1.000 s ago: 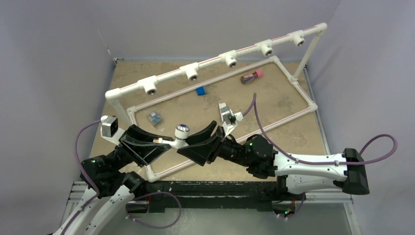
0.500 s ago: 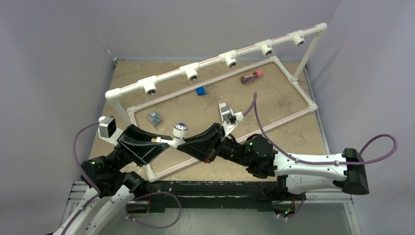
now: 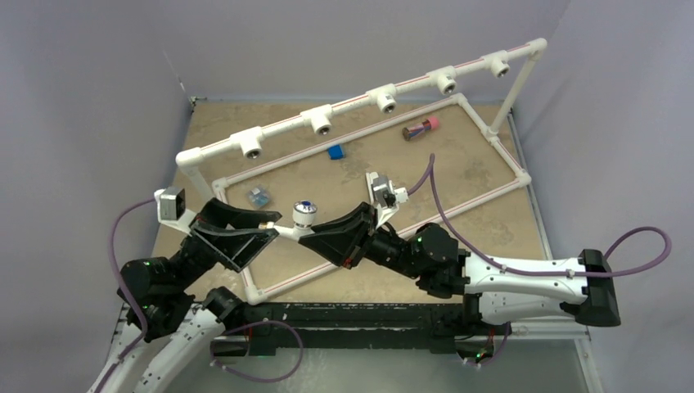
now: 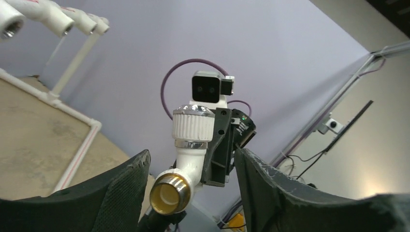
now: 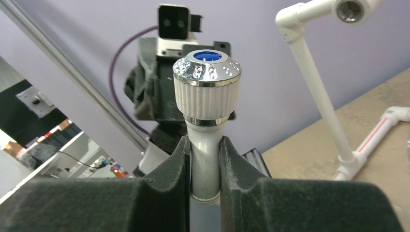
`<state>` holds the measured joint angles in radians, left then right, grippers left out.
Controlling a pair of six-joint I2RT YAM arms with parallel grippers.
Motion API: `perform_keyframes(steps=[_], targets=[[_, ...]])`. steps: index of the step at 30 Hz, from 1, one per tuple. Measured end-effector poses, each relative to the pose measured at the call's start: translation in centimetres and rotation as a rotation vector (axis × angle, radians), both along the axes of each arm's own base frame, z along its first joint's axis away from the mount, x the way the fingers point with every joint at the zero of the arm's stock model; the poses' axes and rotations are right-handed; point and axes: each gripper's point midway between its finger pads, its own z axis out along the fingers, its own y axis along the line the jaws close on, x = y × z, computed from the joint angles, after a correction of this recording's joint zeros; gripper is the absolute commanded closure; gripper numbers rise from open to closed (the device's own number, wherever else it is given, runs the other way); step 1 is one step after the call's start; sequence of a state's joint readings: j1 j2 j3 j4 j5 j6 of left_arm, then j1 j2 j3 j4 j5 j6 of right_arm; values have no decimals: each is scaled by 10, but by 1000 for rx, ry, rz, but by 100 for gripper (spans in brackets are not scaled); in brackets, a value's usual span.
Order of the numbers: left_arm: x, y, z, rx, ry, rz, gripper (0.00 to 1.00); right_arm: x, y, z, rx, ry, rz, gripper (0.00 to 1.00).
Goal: Install the water faucets
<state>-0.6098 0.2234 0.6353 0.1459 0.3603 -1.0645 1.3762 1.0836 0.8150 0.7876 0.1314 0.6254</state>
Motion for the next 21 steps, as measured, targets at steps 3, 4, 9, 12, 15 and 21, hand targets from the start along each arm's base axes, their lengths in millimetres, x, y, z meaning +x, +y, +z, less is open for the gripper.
perform_keyframes(steps=[3, 4, 9, 12, 15, 21], targets=[[2, 7, 10, 59, 10, 61, 27, 5, -5, -2, -40, -19, -37, 100], [3, 8, 14, 87, 10, 80, 26, 7, -7, -2, -56, -27, -54, 100], [27, 6, 31, 278, 50, 184, 26, 23, -29, 8, -128, -90, -174, 100], [44, 3, 37, 380, 63, 231, 31, 32, -43, 16, -165, -122, -242, 100], [59, 4, 36, 475, 73, 281, 41, 40, -55, 24, -209, -158, -306, 100], [85, 24, 53, 595, 37, 462, 49, 56, -62, 32, -329, -251, -401, 100]])
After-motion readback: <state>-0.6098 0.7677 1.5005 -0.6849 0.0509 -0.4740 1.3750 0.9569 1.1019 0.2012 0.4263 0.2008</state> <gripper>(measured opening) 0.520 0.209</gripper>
